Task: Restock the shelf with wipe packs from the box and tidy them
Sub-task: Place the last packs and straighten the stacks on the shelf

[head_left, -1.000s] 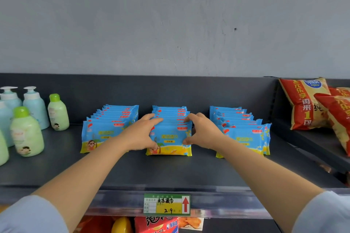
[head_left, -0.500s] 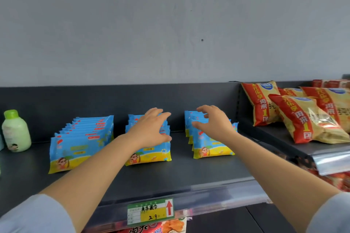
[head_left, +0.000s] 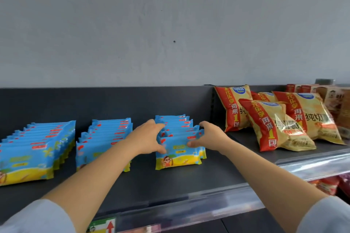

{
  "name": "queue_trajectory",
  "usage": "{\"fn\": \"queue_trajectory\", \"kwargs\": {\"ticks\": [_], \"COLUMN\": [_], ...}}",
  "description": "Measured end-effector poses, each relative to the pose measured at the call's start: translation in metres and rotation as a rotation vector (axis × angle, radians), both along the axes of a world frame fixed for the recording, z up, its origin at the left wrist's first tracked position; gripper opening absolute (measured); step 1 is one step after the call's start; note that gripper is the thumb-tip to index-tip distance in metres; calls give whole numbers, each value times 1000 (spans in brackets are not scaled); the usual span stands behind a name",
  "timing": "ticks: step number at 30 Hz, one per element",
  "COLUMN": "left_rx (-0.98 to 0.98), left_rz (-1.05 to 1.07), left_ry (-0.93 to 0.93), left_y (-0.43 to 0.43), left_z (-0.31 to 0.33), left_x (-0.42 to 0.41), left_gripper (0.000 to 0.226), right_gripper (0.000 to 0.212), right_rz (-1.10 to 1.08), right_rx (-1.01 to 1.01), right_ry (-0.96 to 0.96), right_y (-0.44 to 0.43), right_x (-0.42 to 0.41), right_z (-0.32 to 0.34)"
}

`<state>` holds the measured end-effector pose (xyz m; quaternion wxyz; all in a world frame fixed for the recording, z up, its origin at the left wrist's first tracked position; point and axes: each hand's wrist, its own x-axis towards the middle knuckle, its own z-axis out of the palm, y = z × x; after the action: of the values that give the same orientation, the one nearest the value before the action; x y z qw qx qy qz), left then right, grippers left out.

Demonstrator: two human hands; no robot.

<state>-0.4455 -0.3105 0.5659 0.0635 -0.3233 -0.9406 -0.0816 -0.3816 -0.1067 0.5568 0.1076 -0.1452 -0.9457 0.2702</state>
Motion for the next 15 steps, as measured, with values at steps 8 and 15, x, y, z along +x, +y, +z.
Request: {"fn": "queue_trajectory", "kwargs": {"ticks": [8, 15], "left_rx": [136, 177], "left_rz": [132, 106], "left_ry": [-144, -4], "left_y": [8, 14], "left_z": [-8, -9], "left_x": [1, 7], "left_gripper": [84, 74], "right_gripper": [66, 88], "right_rz": [111, 208], "right_rx": [-29, 7], "right_ry": [-32, 55], "right_y": [0, 8], "right_x": [-15, -9], "right_z": [0, 0]}}
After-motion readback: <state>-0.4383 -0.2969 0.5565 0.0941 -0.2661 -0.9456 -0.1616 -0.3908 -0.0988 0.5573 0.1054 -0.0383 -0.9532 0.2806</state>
